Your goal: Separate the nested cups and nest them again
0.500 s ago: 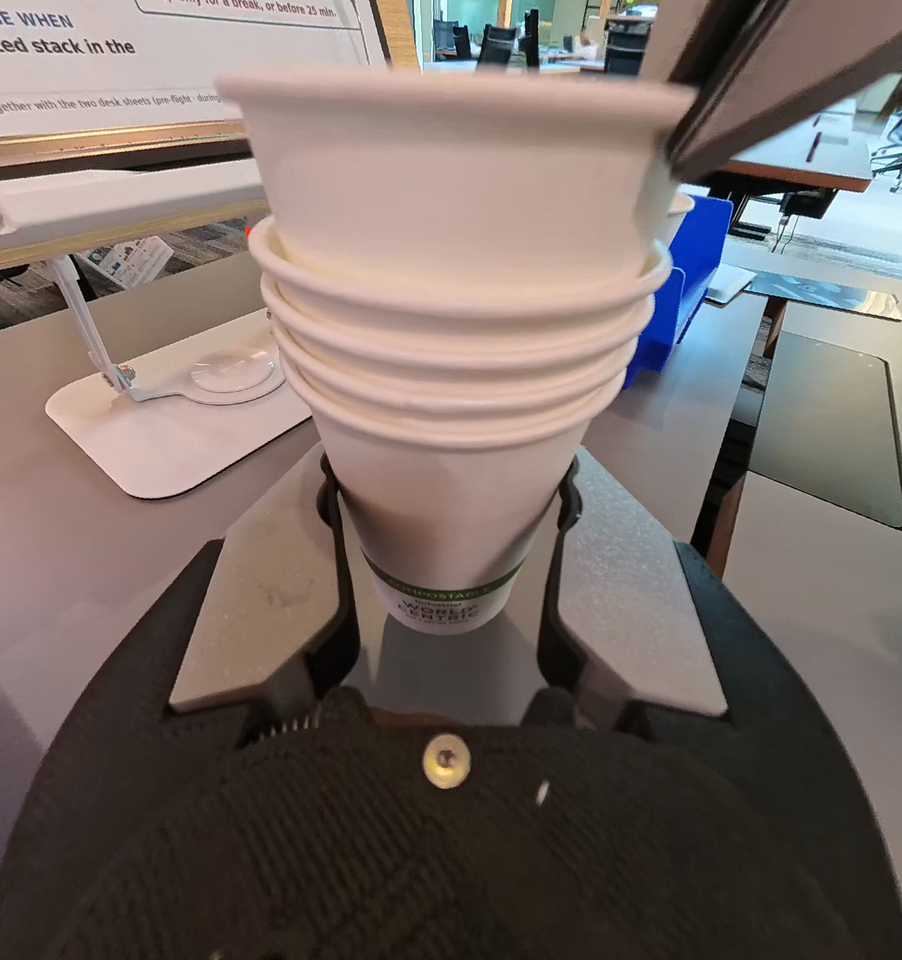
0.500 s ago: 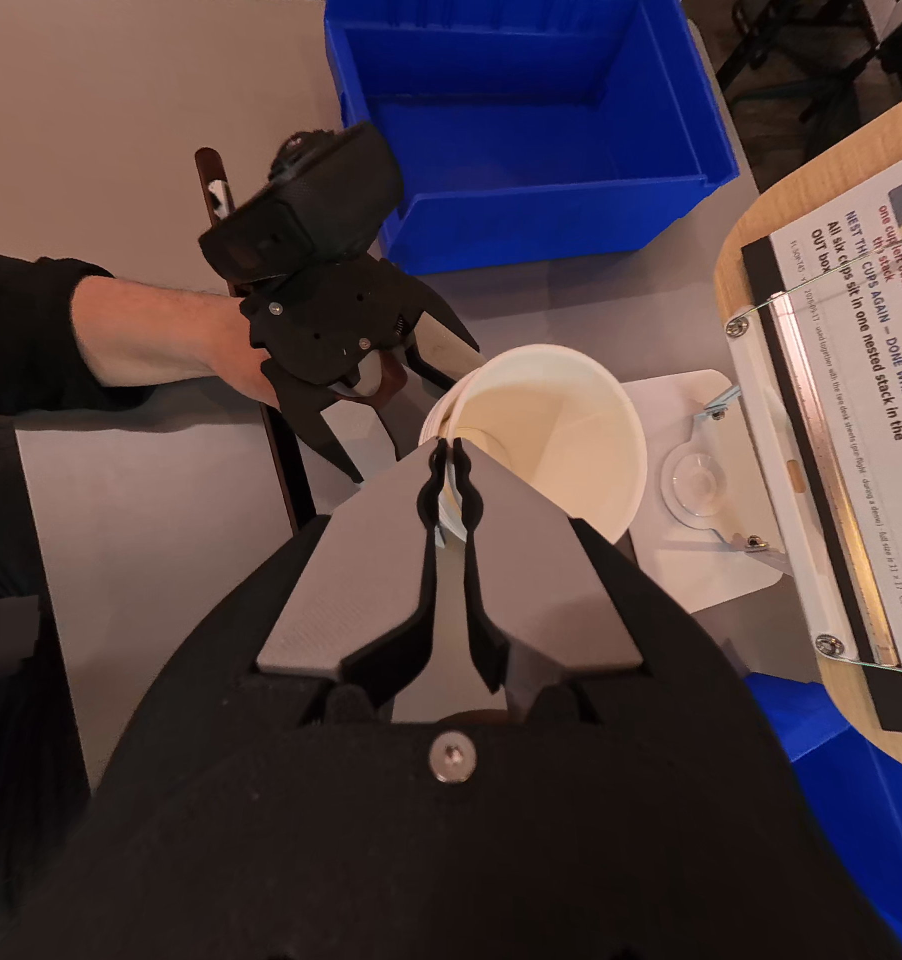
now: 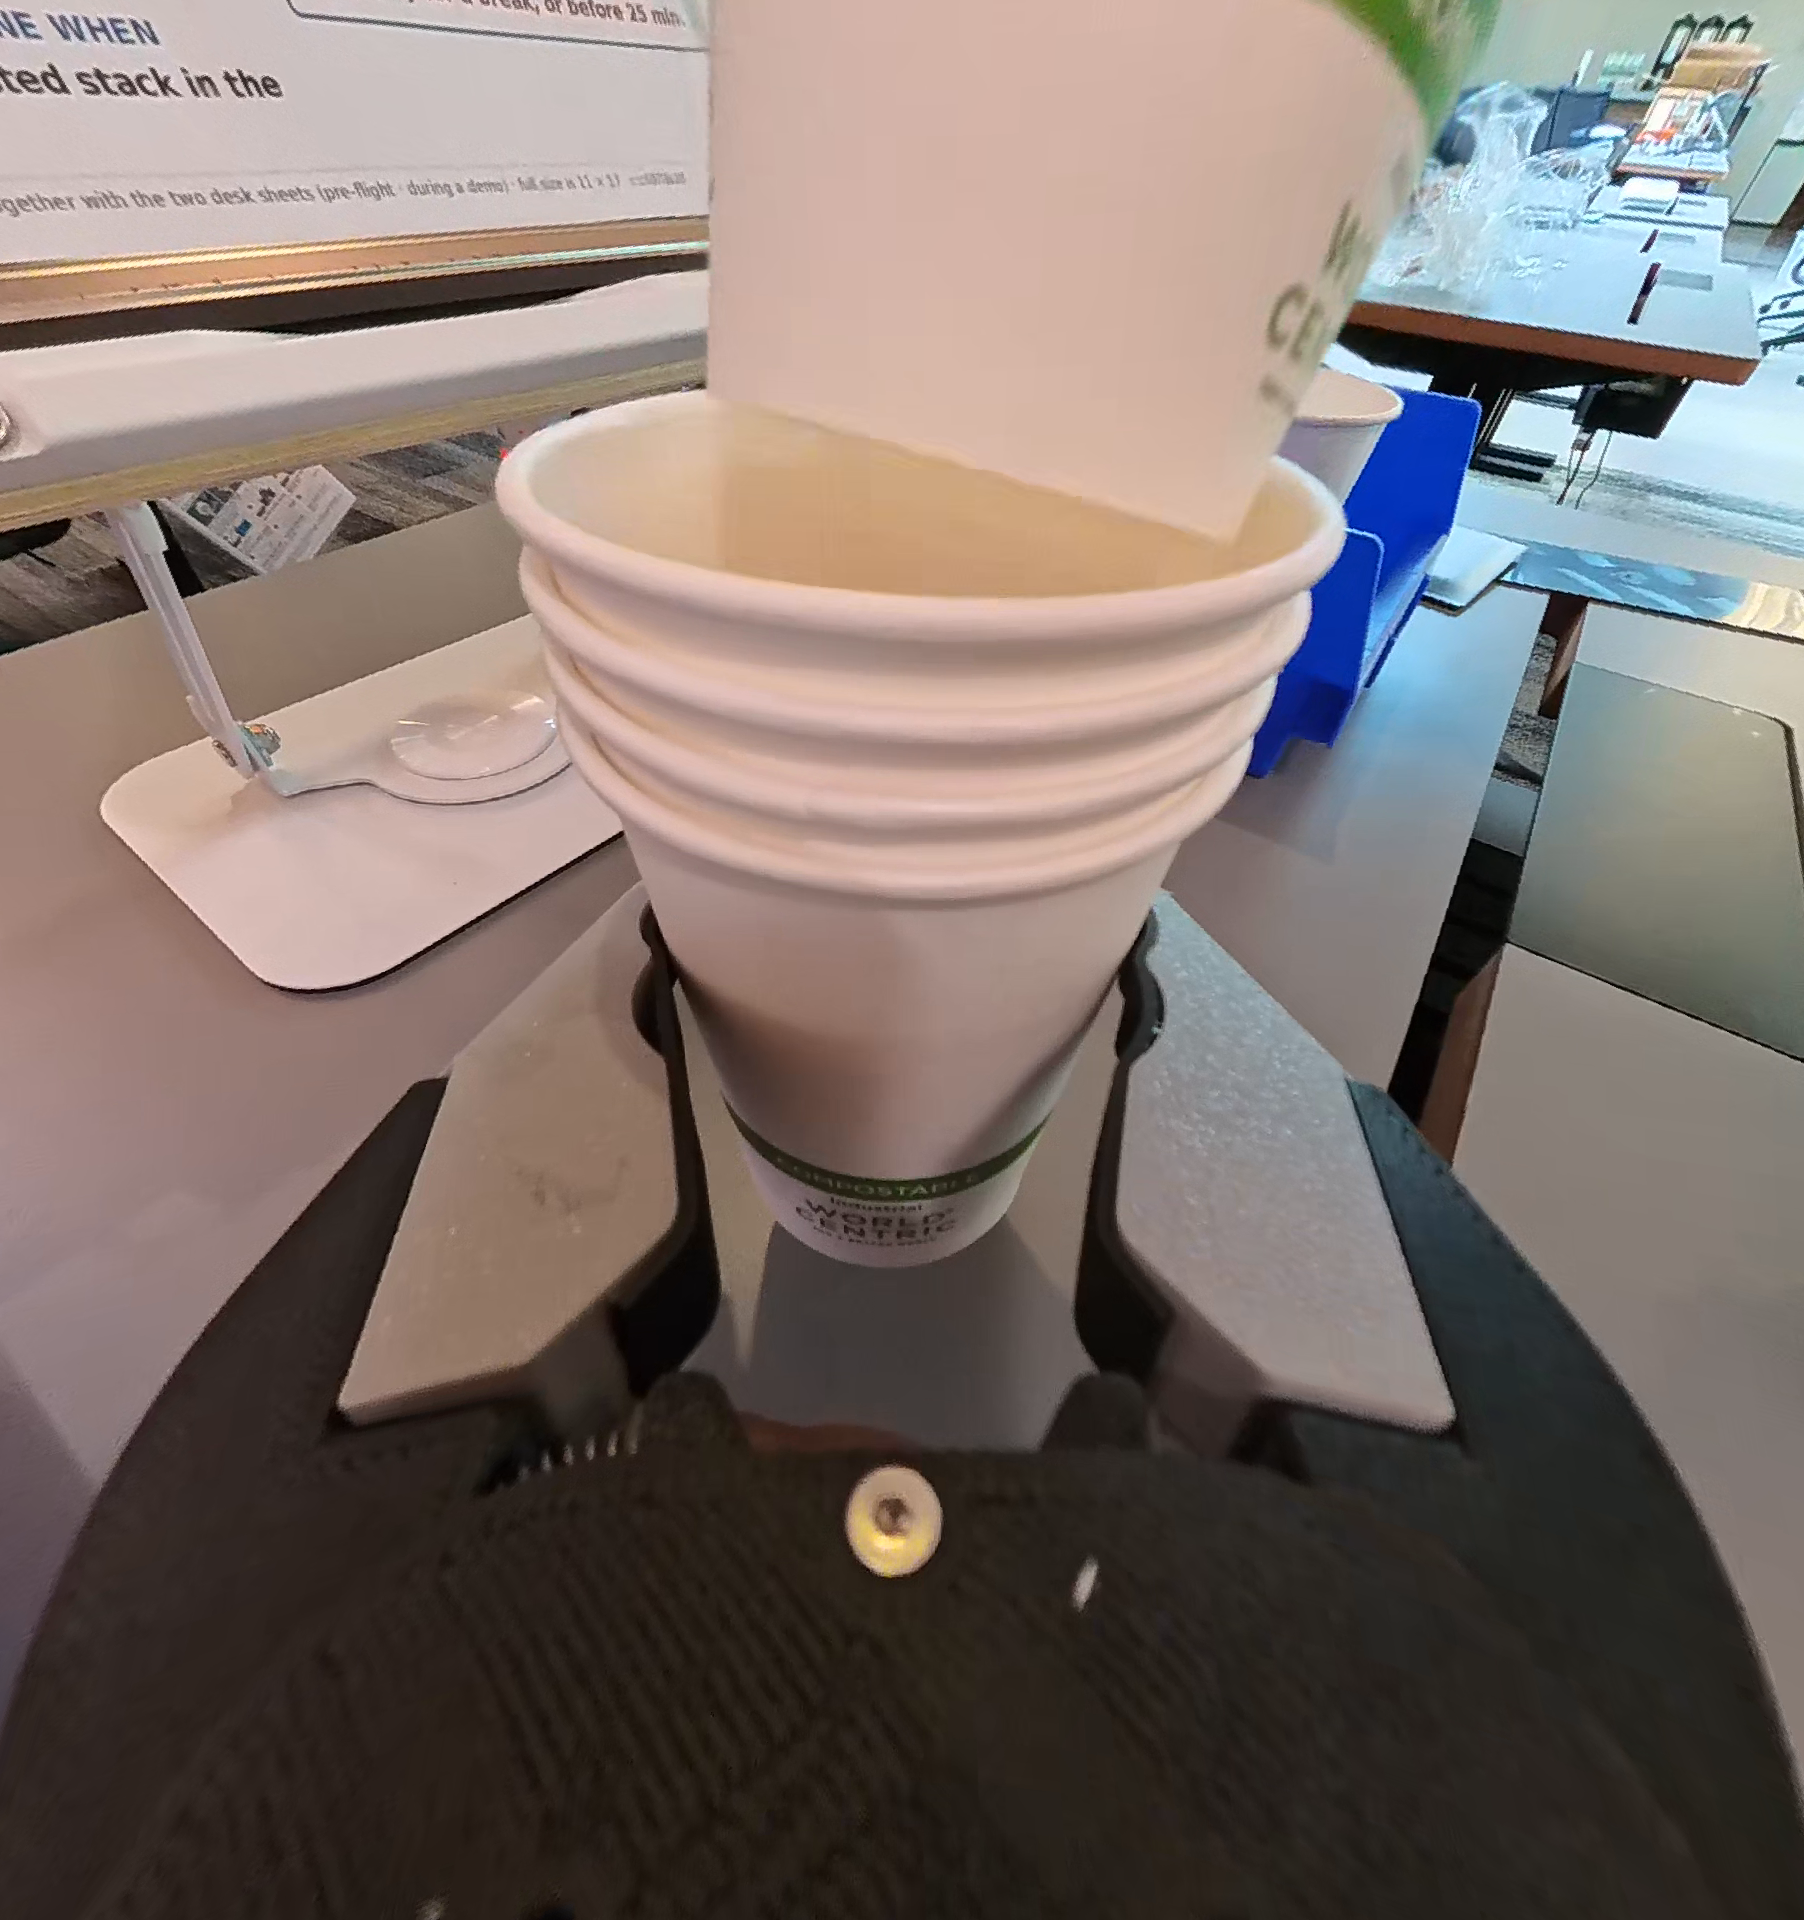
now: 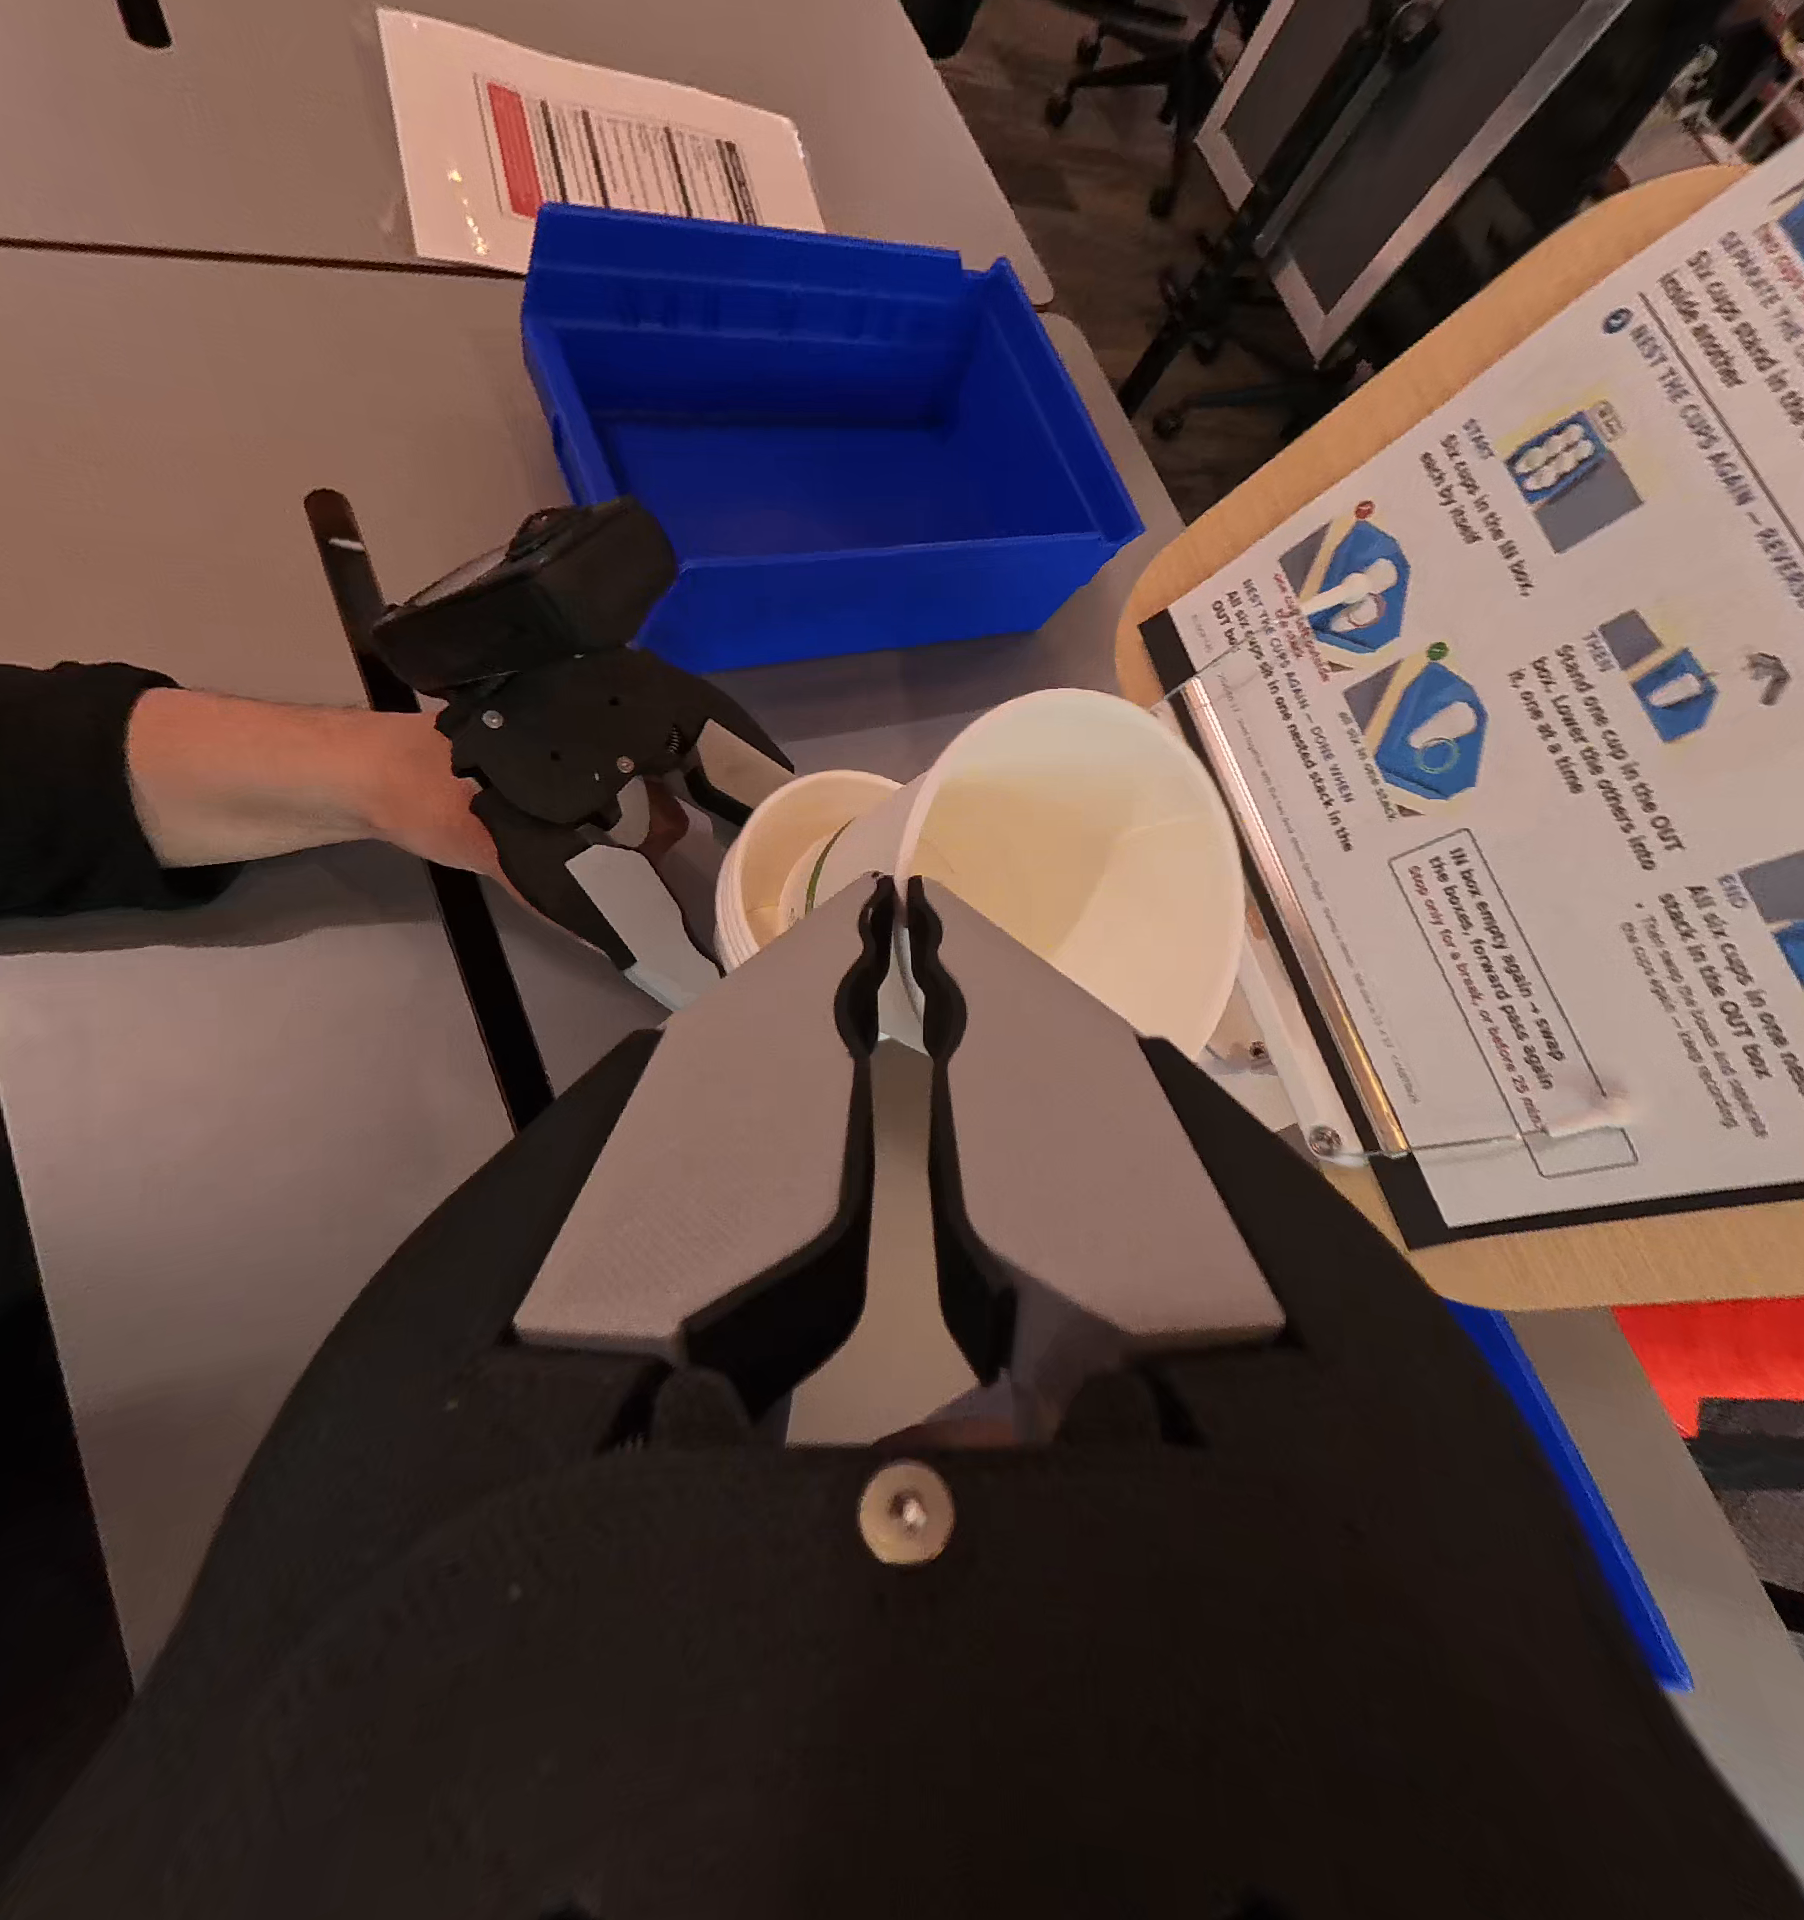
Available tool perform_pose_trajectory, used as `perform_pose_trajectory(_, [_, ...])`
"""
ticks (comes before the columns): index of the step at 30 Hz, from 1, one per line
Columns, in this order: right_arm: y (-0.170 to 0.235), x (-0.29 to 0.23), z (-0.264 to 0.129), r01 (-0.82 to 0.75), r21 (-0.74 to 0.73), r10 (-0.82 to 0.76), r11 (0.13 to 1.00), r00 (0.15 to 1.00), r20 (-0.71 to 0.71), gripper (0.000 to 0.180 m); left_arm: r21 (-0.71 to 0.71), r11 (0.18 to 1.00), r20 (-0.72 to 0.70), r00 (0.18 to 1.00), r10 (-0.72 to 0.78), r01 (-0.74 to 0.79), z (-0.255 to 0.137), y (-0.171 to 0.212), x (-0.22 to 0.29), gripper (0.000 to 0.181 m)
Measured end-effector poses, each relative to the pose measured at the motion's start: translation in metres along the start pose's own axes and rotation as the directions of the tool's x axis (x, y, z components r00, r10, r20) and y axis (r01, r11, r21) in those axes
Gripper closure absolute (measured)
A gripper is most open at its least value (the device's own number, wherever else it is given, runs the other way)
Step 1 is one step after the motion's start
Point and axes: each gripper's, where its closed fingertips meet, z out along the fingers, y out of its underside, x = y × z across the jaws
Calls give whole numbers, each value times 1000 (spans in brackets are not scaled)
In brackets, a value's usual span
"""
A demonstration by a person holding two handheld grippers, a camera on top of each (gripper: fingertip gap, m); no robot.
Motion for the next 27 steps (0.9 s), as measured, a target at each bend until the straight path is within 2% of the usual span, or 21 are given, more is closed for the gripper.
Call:
perform_pose_trajectory(10, [6,3,1,-4,8,4,1000,1000,-12,180,-23,1000,-8,1000,17,-17,5,5,5,94])
perform_pose_trajectory(16, [9,0,10,36,-48,-36,998,999,-16,180,-24,1000,-7,1000,16,-16,5,5,5,94])
perform_pose_trajectory(21, [-6,5,-1,4,22,-4,1000,1000,-18,180,-24,1000,-6,1000,6,-6,4,6,3,95])
perform_pose_trajectory(27, [-15,28,-34,-16,83,23,996,995,-94,180,-18,1000,-6,1000,4,-4,3,4,3,95])
